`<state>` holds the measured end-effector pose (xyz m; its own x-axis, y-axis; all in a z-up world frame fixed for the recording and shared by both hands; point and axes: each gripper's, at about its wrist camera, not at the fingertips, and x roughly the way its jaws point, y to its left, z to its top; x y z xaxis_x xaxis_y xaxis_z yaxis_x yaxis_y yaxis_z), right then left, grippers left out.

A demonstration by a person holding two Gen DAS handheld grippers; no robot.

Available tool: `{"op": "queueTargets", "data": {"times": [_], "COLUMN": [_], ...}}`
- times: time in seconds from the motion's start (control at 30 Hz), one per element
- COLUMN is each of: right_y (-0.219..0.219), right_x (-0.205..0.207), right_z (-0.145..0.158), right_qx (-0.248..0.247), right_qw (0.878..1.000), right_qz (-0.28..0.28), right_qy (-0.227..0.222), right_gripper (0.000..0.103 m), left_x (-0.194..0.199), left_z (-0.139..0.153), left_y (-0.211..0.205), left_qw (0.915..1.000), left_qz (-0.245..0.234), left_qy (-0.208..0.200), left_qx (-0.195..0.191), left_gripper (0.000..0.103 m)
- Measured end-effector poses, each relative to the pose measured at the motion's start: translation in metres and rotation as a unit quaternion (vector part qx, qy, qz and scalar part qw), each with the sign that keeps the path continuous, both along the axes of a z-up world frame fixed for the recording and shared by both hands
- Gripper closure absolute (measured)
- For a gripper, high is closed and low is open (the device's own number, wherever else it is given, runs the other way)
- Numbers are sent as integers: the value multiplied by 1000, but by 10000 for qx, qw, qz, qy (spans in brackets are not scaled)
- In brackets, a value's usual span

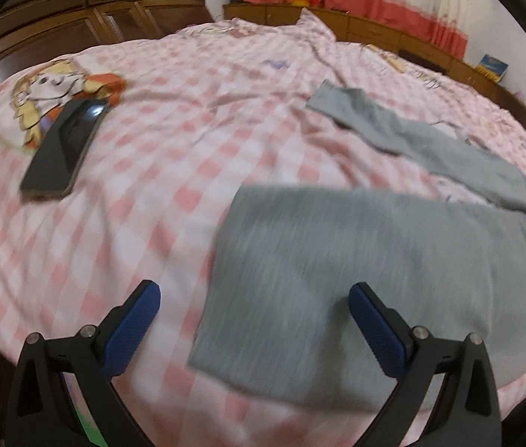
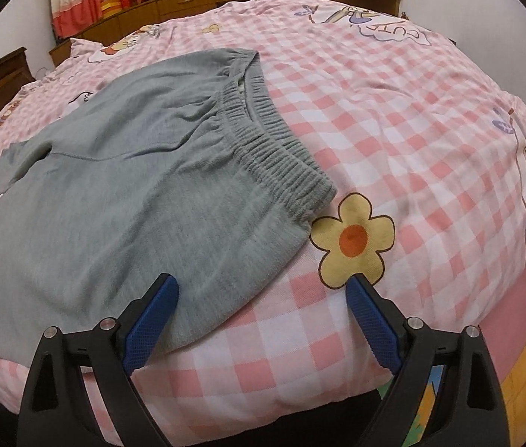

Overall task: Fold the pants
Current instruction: 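Grasp the pants fabric with the left gripper while the right gripper grasps the elastic waistband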

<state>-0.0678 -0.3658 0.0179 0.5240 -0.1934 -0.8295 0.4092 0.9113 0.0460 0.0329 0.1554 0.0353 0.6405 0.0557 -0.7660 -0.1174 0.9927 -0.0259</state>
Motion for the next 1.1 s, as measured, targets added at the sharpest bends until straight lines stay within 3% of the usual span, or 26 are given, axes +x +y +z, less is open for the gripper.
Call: {"op": "queueTargets", "data": {"times": [0.23,0.37,0.43,0.5,0.53,0.67,0.83,0.9,0.93,1.03,1.1], "right_y": [1,1,0,-3,-5,-13,-24,-27,-27,-27,-26], "right_x": [3,3,4,3,3,2,4,8,9,15,11], "right_z": [0,0,0,1,3,10,18,16,15,16,23], "right_qx": [7,69,134,235,289,438,568,652,678,590,724], "right_qw": [9999,9998,9996,9994,9991,9979,9956,9946,9946,9960,9947], "right_qz": [-101,-177,-224,-270,-293,-420,-608,-648,-635,-572,-526], "right_qy": [101,98,61,11,-33,-228,-441,-472,-459,-356,-506], "right_gripper": [9,9,9,9,10,17,21,30,40,83,89], "left_x": [31,34,35,36,36,33,33,34,35,36,37], "left_z": [-3,0,1,3,5,18,40,43,43,44,46], "left_y": [-4,-13,-20,-24,-25,-20,-6,-4,-6,-9,-5], "left_qw": [9997,9985,9977,9971,9965,9947,9942,9940,9946,9966,9967], "left_qz": [-193,-402,-524,-580,-605,-547,-351,-366,-407,-459,-431], "left_qy": [-97,-280,-330,-325,-303,-438,-573,-579,-560,-468,-430], "left_qx": [-115,-243,-291,-383,-501,-750,-845,-856,-767,-501,-531], "left_gripper": [2,21,44,81,87,98,99,99,99,99,99]}}
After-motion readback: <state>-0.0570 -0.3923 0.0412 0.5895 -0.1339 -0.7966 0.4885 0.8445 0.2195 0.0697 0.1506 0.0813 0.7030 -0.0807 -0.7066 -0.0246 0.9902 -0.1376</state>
